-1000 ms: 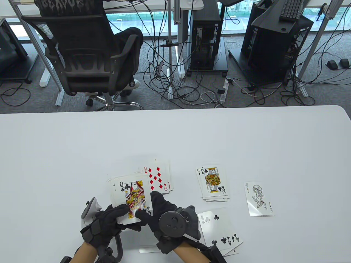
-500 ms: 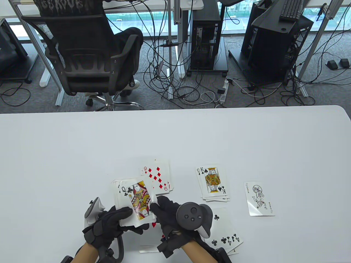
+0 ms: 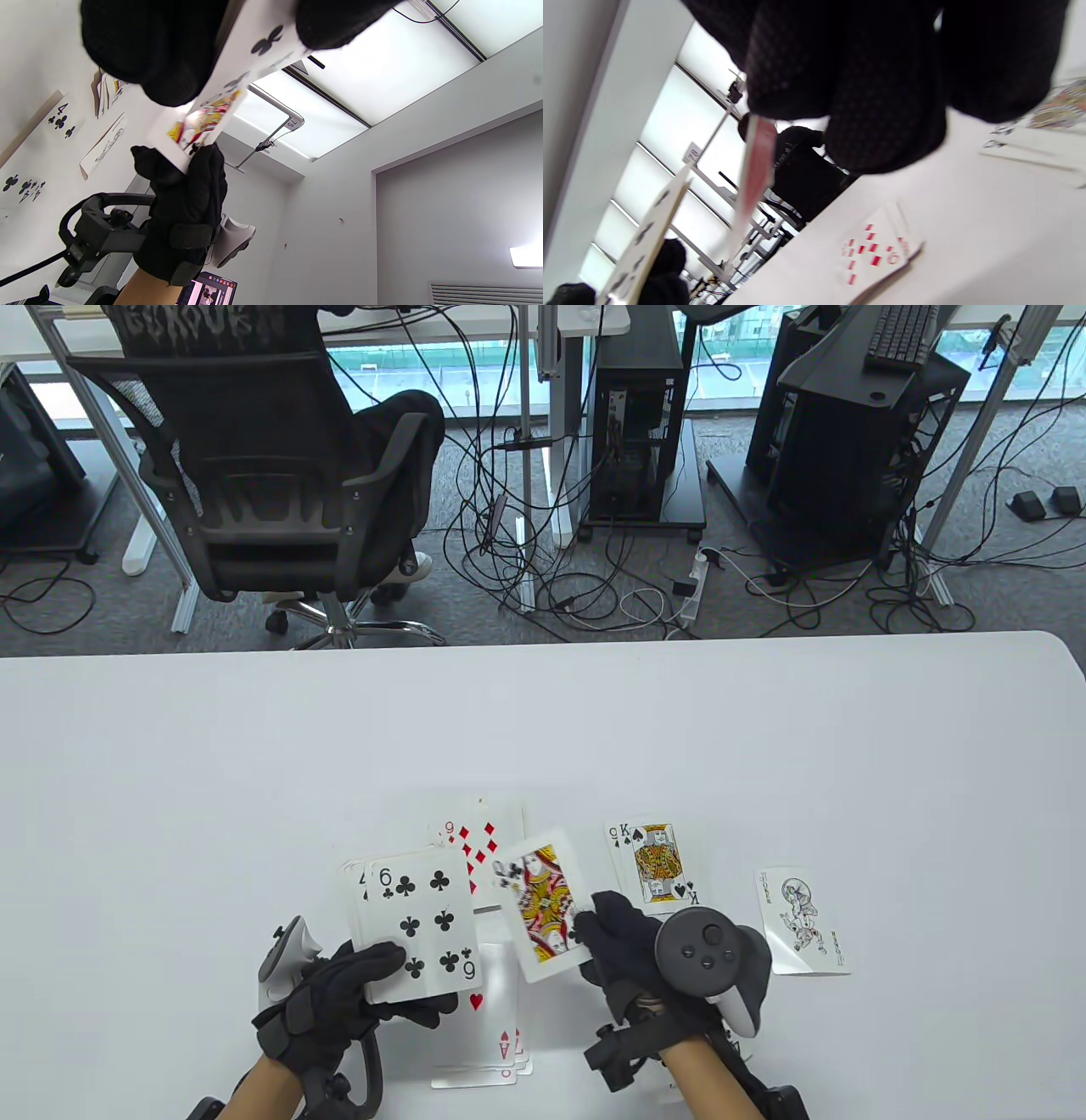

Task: Playing card suit sorting

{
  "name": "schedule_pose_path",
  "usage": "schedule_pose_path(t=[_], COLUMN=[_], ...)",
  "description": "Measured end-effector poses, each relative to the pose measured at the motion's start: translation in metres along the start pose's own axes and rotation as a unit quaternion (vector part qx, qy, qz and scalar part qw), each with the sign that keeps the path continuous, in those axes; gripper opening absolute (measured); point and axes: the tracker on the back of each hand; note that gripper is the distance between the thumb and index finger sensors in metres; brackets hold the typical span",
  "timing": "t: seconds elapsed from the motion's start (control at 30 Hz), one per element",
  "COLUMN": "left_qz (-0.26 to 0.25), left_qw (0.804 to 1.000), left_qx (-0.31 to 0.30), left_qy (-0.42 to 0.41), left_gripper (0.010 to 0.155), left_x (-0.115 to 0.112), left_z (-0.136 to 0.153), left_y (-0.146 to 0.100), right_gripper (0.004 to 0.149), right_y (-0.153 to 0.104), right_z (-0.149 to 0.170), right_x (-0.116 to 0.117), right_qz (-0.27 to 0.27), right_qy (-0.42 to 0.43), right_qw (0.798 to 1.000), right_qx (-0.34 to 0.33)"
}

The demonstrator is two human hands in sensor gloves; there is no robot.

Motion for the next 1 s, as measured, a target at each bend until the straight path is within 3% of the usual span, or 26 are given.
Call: schedule_pose_path(t=[0.2,0.33,0.5,0.7,0.9,1.0], left_qz=[-0.005,-0.006,-0.008,-0.009,-0.011,-0.012], left_qw=[1.000,1.000,1.000,1.000,1.000,1.000], left_qx=[0.006,0.008,0.008,0.009,0.010,0.009], left_qy=[-0.004,-0.005,-0.005,-0.006,-0.007,-0.006], left_gripper=[0.052,0.052,0.052,0.052,0.052,0.052], left_x=[0.000,-0.001,0.000,0.000,0.000,0.000], left_z=[0.001,0.001,0.001,0.001,0.001,0.000], left_y=[0.000,0.000,0.000,0.000,0.000,0.000], right_gripper=[0.041,0.042,0.044,0.047,0.048,0.049], right_y=[-0.019,-0.028,-0.033,-0.035,-0.033,-0.030], right_z=[0.038,0.050,0.065,0.080,0.075,0.072], right_x=[-0.019,-0.021,-0.010,0.013,0.020,0.018], right_qz=[-0.112,-0.141,-0.218,-0.261,-0.275,-0.274], right_qy=[-0.107,-0.180,-0.289,-0.370,-0.434,-0.435], right_qw=[0.979,0.954,0.892,0.843,0.809,0.805], right_qx=[0.132,0.196,0.269,0.289,0.286,0.296])
Point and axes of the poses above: the tracker on the back of each hand, its own z axis roughly to the little-finger side, its own y axis roughly from the wrist to the fingertips, x = y × z, and after that the axes turned 2 degrees about -z, right-handed
